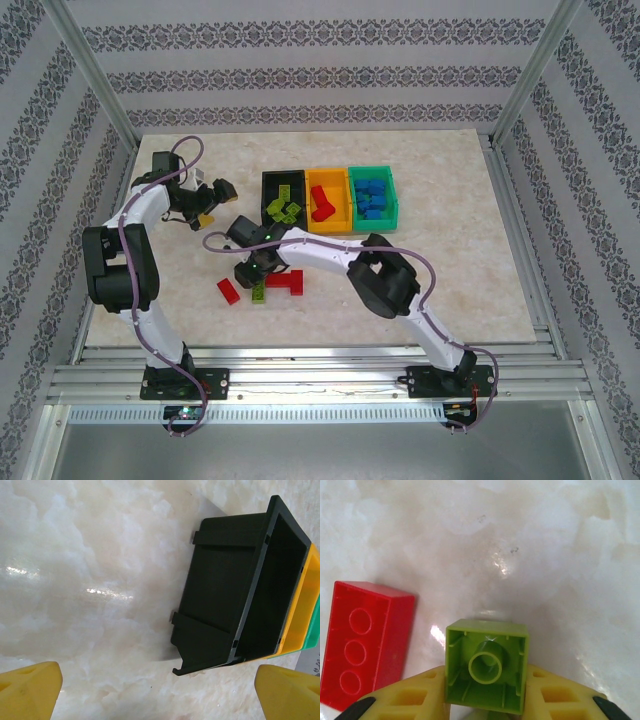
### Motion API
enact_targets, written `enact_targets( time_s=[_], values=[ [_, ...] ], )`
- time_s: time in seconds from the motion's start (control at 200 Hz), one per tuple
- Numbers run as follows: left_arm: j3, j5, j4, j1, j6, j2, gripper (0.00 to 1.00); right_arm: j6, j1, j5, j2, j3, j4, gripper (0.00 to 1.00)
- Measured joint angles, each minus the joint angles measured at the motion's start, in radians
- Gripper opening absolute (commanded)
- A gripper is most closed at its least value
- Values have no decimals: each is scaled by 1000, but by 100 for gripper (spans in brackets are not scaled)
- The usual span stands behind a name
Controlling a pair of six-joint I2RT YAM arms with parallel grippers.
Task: Sort the legos into containers by color
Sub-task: Pick up the lego from the bottom-center of the table, then place the lego in the container.
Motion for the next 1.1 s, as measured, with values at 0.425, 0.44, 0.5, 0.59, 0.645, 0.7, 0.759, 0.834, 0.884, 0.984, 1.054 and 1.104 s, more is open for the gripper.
enact_targets(
  time_s=[0.425,0.44,0.5,0.59,0.645,0.7,0.759,0.834,0.884,0.984,1.054,1.104],
  values=[
    [-2,0,2,0,-4,0,99,36,-190,14,-249,-100,85,34],
    [-2,0,2,0,-4,0,99,36,-198,15,-249,-97,87,34],
    [-2,0,2,0,-4,0,99,45,-227,23,-243,-83,85,38],
    [-2,2,3,0,-6,0,99,55,-267,25,-203,-18,61,49],
    [-2,7,3,0,-7,0,99,50,-286,25,-171,30,51,54],
    [-2,8,4,0,-7,0,99,55,-302,24,-146,62,49,56],
    [-2,8,5,0,-7,0,99,57,-313,24,-137,64,45,56],
    [-2,10,6,0,-8,0,99,60,-317,21,-138,52,42,57],
    [-2,15,10,0,-8,0,99,63,-314,19,-145,29,53,57],
    [-3,20,13,0,-11,0,99,69,-298,18,-166,-41,69,57],
    [-5,24,18,0,-13,3,99,73,-282,18,-183,-91,71,57],
    [-8,26,24,0,-15,4,99,74,-266,18,-199,-126,75,57]
  ],
)
